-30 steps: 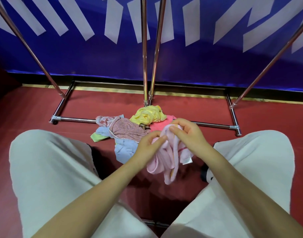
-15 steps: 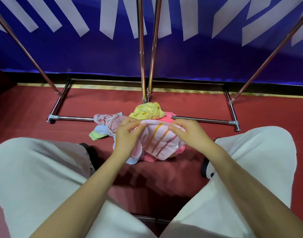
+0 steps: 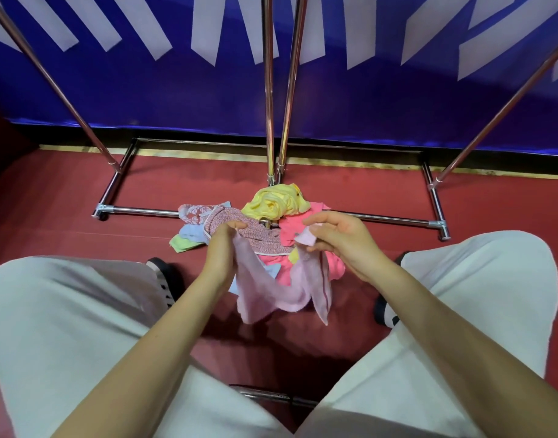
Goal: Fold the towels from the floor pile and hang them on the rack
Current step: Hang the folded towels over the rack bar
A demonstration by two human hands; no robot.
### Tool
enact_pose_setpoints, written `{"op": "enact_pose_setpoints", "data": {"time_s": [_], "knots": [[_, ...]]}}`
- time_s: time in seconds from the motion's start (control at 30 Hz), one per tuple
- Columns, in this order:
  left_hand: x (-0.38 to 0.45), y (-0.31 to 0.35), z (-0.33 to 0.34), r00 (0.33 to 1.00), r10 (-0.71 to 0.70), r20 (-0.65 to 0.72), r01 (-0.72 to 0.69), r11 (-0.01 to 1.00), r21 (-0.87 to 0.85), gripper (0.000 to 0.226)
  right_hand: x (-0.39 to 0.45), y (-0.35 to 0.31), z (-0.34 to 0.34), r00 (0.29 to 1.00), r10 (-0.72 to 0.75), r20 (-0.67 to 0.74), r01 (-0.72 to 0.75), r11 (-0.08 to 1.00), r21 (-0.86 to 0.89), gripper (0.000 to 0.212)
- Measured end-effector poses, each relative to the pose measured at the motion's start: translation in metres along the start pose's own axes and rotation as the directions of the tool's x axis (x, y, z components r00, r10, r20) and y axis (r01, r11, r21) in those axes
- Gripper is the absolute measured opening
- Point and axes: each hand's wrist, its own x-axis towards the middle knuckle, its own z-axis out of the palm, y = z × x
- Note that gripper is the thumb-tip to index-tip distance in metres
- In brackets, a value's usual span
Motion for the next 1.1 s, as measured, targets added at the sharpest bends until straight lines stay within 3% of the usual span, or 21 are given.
{"op": "enact_pose_setpoints", "data": {"time_s": [0.1, 0.17, 0.23, 0.33, 0.5, 0.57, 0.63, 0.77, 0.83, 0.93, 1.0, 1.1], "knots": [[0.000, 0.002, 0.003, 0.999, -0.018, 0.041, 0.023, 0.991, -0.132, 0.021, 0.000, -0.002, 0.003, 0.999, -0.012, 0.040, 0.013, 0.999, -0.035, 0.026], [-0.001, 0.002, 0.001, 0.996, 0.034, 0.084, -0.029, 0.998, -0.057, 0.019, -0.001, -0.003, 0.004, 0.998, -0.035, 0.058, 0.041, 0.994, -0.105, 0.030], [-0.005, 0.003, 0.001, 0.983, 0.109, 0.145, -0.111, 0.994, 0.002, 0.032, -0.002, -0.004, 0.006, 0.997, -0.073, 0.041, 0.080, 0.976, -0.201, 0.025], [-0.011, 0.002, 0.005, 0.955, 0.178, 0.239, -0.175, 0.984, -0.035, 0.039, -0.004, -0.003, 0.009, 0.986, -0.163, -0.035, 0.143, 0.938, -0.317, 0.023], [-0.019, 0.003, 0.014, 0.960, 0.154, 0.234, -0.114, 0.978, -0.174, 0.024, -0.003, -0.001, 0.010, 0.980, -0.198, -0.015, 0.181, 0.920, -0.347, 0.026], [-0.021, 0.003, 0.015, 0.960, 0.157, 0.233, -0.117, 0.977, -0.176, 0.032, -0.002, 0.001, 0.012, 0.984, -0.174, 0.023, 0.171, 0.925, -0.339, 0.028], [-0.021, 0.004, 0.015, 0.965, 0.145, 0.219, -0.109, 0.980, -0.167, 0.022, -0.001, 0.003, 0.013, 0.984, -0.176, 0.017, 0.170, 0.920, -0.354, 0.028], [-0.022, 0.003, 0.018, 0.975, 0.135, 0.177, -0.117, 0.987, -0.109, 0.021, 0.001, 0.003, 0.014, 0.963, -0.267, -0.031, 0.234, 0.890, -0.392, 0.020], [-0.024, 0.003, 0.021, 0.975, 0.145, 0.166, -0.134, 0.988, -0.072, 0.024, 0.002, 0.002, 0.014, 0.923, -0.384, -0.019, 0.332, 0.820, -0.466, 0.017], [-0.027, 0.001, 0.024, 0.971, 0.164, 0.172, -0.156, 0.986, -0.062, 0.022, 0.007, 0.003, 0.014, 0.803, -0.595, 0.033, 0.480, 0.614, -0.626, 0.011], [-0.030, 0.001, 0.027, 0.973, 0.157, 0.170, -0.142, 0.985, -0.098, 0.021, 0.008, 0.005, 0.016, 0.810, -0.585, 0.023, 0.488, 0.653, -0.579, 0.011], [-0.035, 0.003, 0.033, 0.974, 0.162, 0.156, -0.142, 0.981, -0.135, 0.023, 0.007, 0.003, 0.024, 0.898, -0.441, -0.005, 0.397, 0.814, -0.423, 0.016]]}}
